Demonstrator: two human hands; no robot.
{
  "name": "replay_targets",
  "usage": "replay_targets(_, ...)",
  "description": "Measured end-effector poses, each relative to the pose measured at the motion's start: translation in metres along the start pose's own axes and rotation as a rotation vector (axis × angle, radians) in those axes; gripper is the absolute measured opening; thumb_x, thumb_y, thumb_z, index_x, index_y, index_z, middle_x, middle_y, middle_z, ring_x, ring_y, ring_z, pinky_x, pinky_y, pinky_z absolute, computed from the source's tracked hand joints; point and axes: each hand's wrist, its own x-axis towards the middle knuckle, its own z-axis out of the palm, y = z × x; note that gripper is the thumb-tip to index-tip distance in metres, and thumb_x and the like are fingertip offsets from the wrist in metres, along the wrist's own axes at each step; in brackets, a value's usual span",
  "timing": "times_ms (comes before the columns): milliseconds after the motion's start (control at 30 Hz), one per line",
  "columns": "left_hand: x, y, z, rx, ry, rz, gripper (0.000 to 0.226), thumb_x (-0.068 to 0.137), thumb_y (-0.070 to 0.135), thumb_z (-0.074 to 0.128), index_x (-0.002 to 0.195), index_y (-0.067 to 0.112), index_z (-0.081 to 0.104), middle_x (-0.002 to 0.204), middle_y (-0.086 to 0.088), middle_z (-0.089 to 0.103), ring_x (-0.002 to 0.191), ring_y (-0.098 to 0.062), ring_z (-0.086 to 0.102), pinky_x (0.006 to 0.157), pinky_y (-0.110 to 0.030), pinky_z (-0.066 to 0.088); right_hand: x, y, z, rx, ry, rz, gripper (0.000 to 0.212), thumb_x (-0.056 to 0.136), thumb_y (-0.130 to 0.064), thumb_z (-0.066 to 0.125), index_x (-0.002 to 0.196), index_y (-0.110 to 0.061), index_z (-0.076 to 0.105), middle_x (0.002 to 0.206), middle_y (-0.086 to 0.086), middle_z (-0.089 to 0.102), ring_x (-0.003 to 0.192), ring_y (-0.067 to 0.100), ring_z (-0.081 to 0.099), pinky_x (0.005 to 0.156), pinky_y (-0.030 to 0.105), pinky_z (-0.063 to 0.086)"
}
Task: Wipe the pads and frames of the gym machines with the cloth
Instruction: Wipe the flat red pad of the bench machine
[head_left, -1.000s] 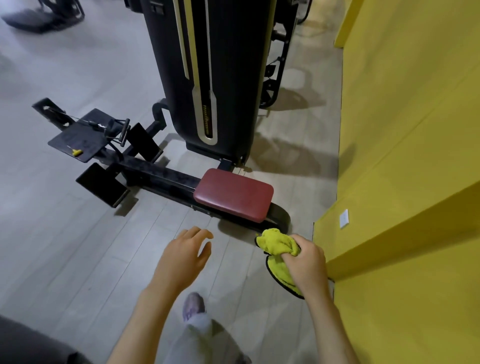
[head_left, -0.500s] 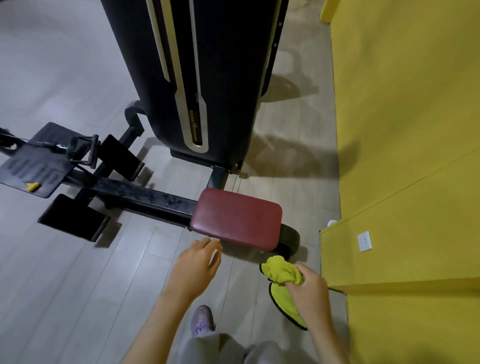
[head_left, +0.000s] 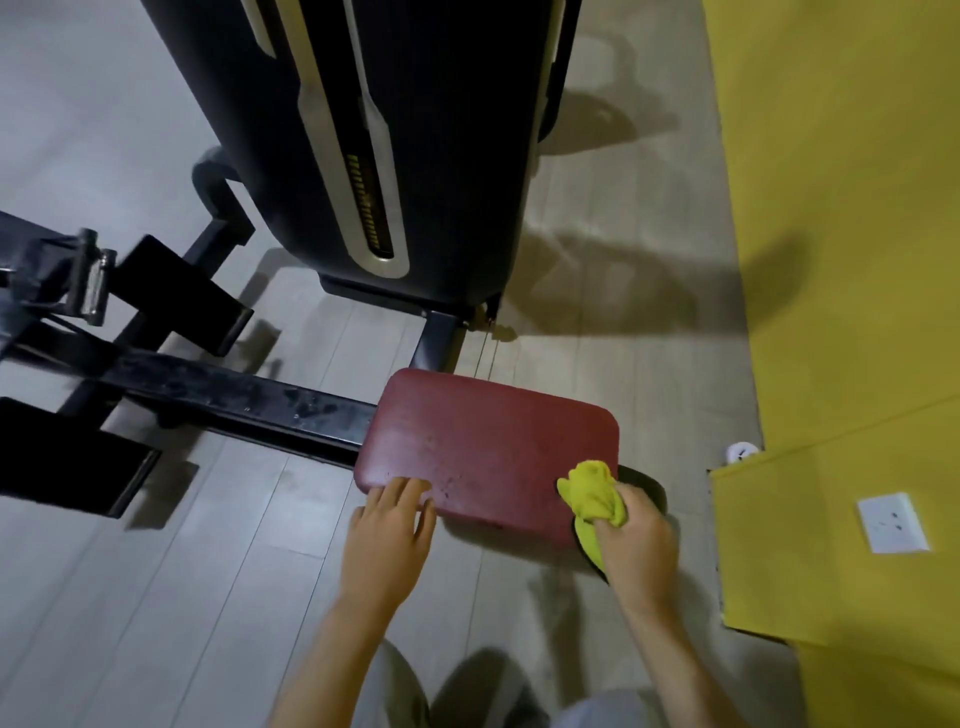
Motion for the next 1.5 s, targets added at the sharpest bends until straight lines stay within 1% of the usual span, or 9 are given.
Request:
replay_targets(133,0.05,-0.046,0.09,0.019,0.061,-0.014,0.032,0.104,0.039,0.039,0.121,0.024,0.061,0.123,0.004,0.062,0.109,-0.019,0.056,0.09,-0.037,0.048,0.049,0.076,0.095,-0.121,-0.004,-0.126,0.036,0.08,-0.01,0.069,0.116,-0.009,0.071,0.126,0.004,0.07,0.118,0.031,0.065,0.096,0.037,0.05)
replay_targets(267,0.089,-0.09,0.163,-0.036,0.15,0.027,0.04,0.105,0.047,0.034,0.129,0.026,0.059,0.135,0.007,0.056,0.127,-0.017,0.049,0.104,-0.035,0.035,0.055,0.113,0.168,-0.231,0.13,-0.226,0.052,0.089,-0.016,0.069,0.138,-0.004,0.054,0.149,0.013,0.055,0.142,0.032,0.046,0.12,0.048,0.033)
replay_targets(367,0.112,-0.108,0.197,-0.038,0.247,0.126,0.04,0.107,0.046,0.037,0.132,0.025,0.059,0.138,0.005,0.054,0.134,-0.018,0.043,0.111,-0.033,0.026,0.058,0.121,0.181,-0.242,0.237,-0.277,0.054,0.078,-0.011,0.08,0.125,-0.011,0.054,0.148,0.009,0.057,0.141,0.03,0.047,0.121,0.05,0.033)
replay_targets(533,0.125,-0.11,0.218,-0.022,0.39,0.179,0.043,0.106,0.046,0.037,0.136,0.022,0.057,0.144,0.001,0.05,0.144,-0.023,0.037,0.116,-0.046,0.026,0.059,0.126,0.184,-0.293,0.227,-0.236,0.098,0.068,-0.015,0.08,0.155,-0.022,0.037,0.153,-0.001,0.052,0.149,0.023,0.039,0.127,0.048,0.02)
replay_targets(700,0.127,-0.112,0.216,-0.036,0.378,0.117,0.049,0.105,0.052,0.033,0.138,0.023,0.053,0.148,-0.001,0.046,0.148,-0.023,0.03,0.118,-0.051,0.024,0.063,0.13,0.177,-0.386,0.131,-0.258,0.088,0.073,-0.027,0.074,0.155,-0.036,0.042,0.165,-0.003,0.034,0.157,0.038,0.013,0.127,0.058,0.014)
replay_targets(900,0.128,-0.112,0.215,-0.029,0.342,0.116,0.05,0.104,0.055,0.033,0.138,0.023,0.054,0.151,-0.001,0.046,0.151,-0.022,0.028,0.121,-0.053,0.023,0.026,0.145,0.166,-0.483,0.082,-0.396,0.079,0.075,-0.048,0.062,0.153,-0.043,0.045,0.163,-0.006,0.04,0.149,0.032,0.039,0.113,0.053,0.042)
replay_targets(1100,0.127,-0.111,0.217,-0.03,0.382,0.12,0.048,0.104,0.052,0.035,0.134,0.021,0.056,0.147,-0.001,0.049,0.148,-0.023,0.032,0.118,-0.049,0.025,0.099,0.151,0.158,-0.339,0.048,-0.491,0.092,0.059,-0.017,0.054,0.147,-0.041,0.054,0.154,-0.001,0.052,0.144,0.026,0.045,0.115,0.047,0.041)
replay_targets(1267,0.128,-0.109,0.216,-0.015,0.358,0.118,0.051,0.103,0.057,0.033,0.134,0.024,0.057,0.146,0.002,0.05,0.148,-0.02,0.032,0.117,-0.047,0.027,0.212,0.127,0.157,-0.206,0.01,-0.333,0.062,0.082,-0.02,0.061,0.139,-0.045,0.06,0.151,-0.006,0.056,0.14,0.022,0.05,0.113,0.044,0.042)
replay_targets(1500,0.128,-0.109,0.218,-0.064,0.393,0.117,0.047,0.104,0.054,0.036,0.131,0.022,0.057,0.142,0.002,0.053,0.145,-0.021,0.036,0.114,-0.049,0.03,0.114,0.148,0.16,-0.318,-0.044,-0.511,0.067,0.079,-0.03,0.066,0.142,-0.051,0.055,0.156,-0.012,0.048,0.145,0.021,0.045,0.118,0.05,0.035)
